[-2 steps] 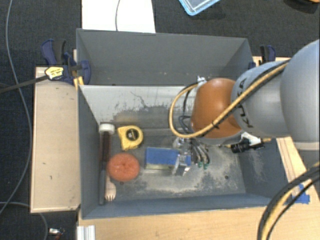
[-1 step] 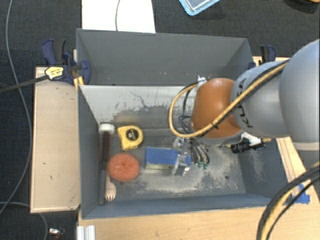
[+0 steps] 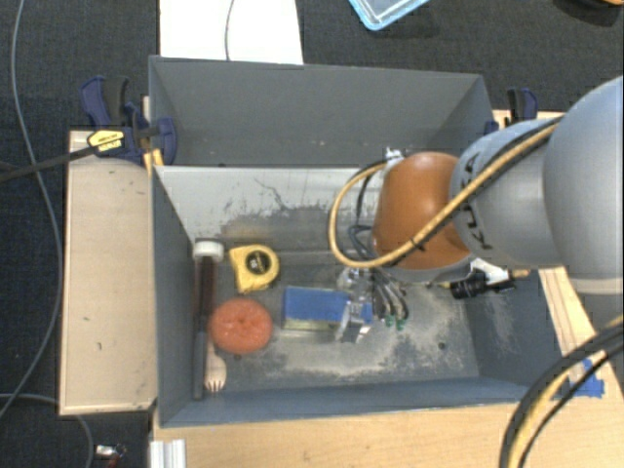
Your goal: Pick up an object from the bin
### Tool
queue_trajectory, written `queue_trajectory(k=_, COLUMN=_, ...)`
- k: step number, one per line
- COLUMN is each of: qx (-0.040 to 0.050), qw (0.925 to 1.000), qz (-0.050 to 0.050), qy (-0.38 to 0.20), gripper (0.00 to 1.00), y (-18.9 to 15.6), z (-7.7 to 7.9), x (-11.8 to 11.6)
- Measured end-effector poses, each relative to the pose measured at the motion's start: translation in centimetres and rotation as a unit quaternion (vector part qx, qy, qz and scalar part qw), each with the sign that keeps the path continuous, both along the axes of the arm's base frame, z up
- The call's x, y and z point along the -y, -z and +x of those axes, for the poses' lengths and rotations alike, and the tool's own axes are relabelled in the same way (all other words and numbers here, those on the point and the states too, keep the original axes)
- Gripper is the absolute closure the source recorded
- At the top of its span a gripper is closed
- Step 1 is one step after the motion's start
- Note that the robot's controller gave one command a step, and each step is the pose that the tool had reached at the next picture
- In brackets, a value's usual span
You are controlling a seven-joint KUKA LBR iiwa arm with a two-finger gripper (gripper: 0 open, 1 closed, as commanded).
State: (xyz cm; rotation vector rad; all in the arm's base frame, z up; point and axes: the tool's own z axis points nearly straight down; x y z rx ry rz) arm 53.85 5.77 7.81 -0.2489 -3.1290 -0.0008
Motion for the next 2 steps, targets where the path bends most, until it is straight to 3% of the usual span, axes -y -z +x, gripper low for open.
queue_trajectory(k=2, qx=0.0001, qw=1.0000, qz=0.000, qy=0.003, gripper=1.00, y=0.00, z=0.00, x=0.00)
